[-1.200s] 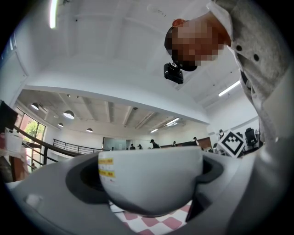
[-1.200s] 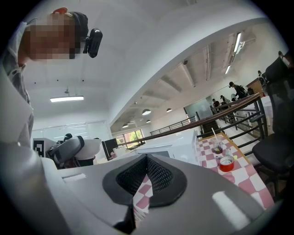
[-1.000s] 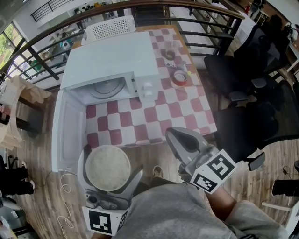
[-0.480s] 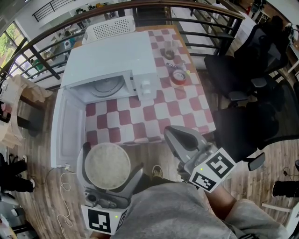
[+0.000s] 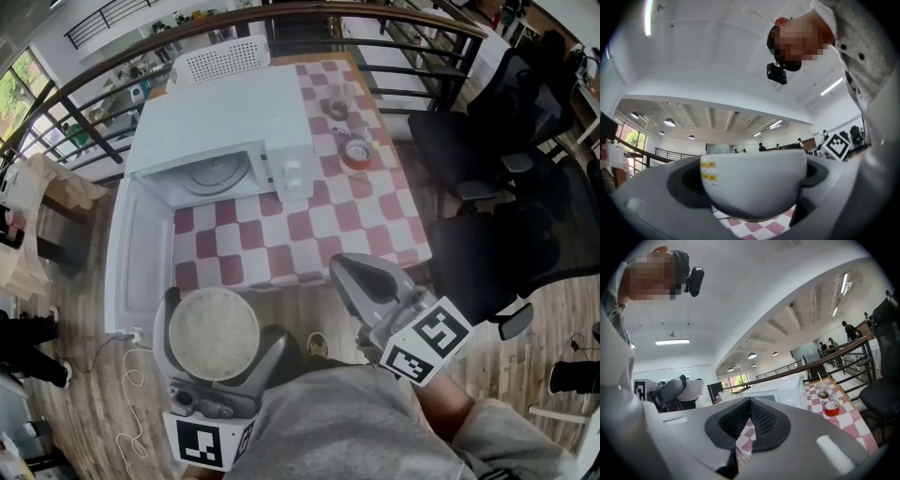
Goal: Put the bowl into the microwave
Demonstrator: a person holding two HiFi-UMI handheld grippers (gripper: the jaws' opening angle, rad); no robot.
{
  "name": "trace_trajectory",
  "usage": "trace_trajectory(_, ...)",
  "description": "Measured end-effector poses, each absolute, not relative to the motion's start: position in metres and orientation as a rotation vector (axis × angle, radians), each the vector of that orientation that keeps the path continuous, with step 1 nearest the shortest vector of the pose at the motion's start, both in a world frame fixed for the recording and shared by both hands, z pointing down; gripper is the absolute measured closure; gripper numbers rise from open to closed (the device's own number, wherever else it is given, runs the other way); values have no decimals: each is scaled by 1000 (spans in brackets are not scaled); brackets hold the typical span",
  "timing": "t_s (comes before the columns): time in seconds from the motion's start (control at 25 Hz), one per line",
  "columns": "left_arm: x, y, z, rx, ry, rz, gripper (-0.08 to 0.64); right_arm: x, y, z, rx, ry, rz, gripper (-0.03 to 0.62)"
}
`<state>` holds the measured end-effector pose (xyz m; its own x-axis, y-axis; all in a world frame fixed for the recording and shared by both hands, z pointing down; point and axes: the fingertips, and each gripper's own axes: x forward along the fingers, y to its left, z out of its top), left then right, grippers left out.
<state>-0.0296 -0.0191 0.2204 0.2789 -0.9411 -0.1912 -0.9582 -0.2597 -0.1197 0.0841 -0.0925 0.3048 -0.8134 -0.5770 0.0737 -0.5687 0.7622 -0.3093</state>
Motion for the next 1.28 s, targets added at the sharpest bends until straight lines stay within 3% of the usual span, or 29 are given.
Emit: trace_trajectory(1.28, -21, -18, 216, -2315, 1779, 112, 23, 90, -95, 301, -933, 2910, -494, 592)
